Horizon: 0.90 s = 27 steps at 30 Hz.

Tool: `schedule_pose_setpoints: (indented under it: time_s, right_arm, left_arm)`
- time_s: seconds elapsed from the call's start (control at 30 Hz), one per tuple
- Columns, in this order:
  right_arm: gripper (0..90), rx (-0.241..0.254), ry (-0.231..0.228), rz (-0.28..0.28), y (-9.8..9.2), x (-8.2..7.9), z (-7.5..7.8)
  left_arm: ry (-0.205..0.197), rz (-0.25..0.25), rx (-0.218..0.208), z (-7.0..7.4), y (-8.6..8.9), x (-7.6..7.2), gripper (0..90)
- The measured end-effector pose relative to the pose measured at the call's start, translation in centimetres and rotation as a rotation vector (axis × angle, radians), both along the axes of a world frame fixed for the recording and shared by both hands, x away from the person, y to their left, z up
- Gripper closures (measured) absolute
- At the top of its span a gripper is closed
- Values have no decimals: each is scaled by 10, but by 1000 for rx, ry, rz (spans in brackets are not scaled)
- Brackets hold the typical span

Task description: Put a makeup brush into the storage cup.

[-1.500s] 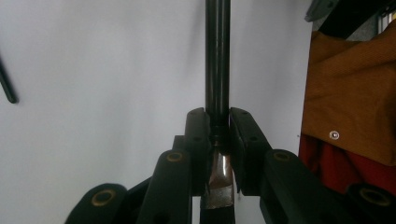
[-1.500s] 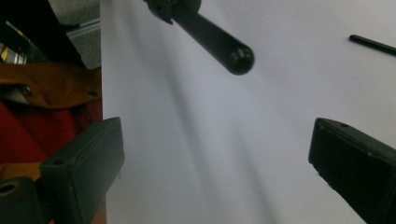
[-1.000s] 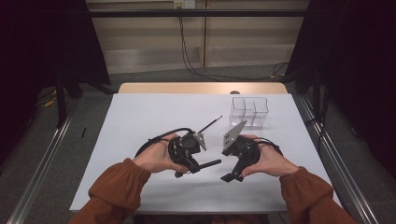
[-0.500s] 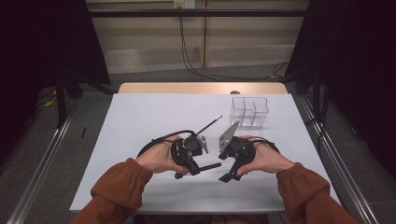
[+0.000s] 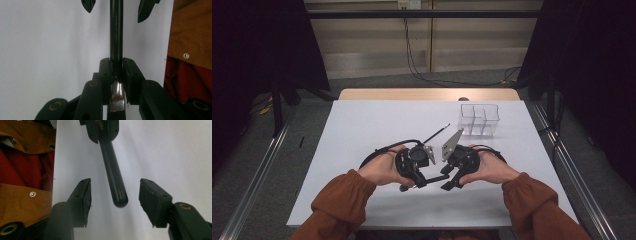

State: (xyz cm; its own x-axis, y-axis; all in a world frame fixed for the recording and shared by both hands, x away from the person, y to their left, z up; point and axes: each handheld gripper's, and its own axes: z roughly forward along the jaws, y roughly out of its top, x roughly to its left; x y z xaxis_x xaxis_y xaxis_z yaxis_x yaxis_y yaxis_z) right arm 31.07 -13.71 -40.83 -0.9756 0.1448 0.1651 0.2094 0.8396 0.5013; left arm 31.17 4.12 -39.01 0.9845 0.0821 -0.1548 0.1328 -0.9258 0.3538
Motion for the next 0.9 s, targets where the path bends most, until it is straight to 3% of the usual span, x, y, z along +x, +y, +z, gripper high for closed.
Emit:
schedule_pose_setpoints:
  time_s: [0.37, 0.57, 0.6, 0.8, 0.87, 0.9]
  right_arm:
    - [658, 11, 4, 24, 3, 1, -2]
    - [704, 5, -3, 35, 5, 0, -4]
    - [712, 16, -20, 46, 6, 2, -5]
    - [774, 4, 3, 41, 6, 2, -7]
    - [783, 16, -20, 49, 6, 3, -9]
    - [785, 0, 15, 46, 6, 1, -8]
  left_arm:
    - [2, 2, 9, -5, 1, 2, 781]
    - [6, -15, 19, -7, 0, 2, 781]
    - [5, -15, 18, -7, 0, 2, 781]
    - [7, -12, 12, -8, 0, 2, 780]
    - [2, -19, 6, -8, 1, 1, 779]
    - [6, -20, 5, -9, 1, 2, 778]
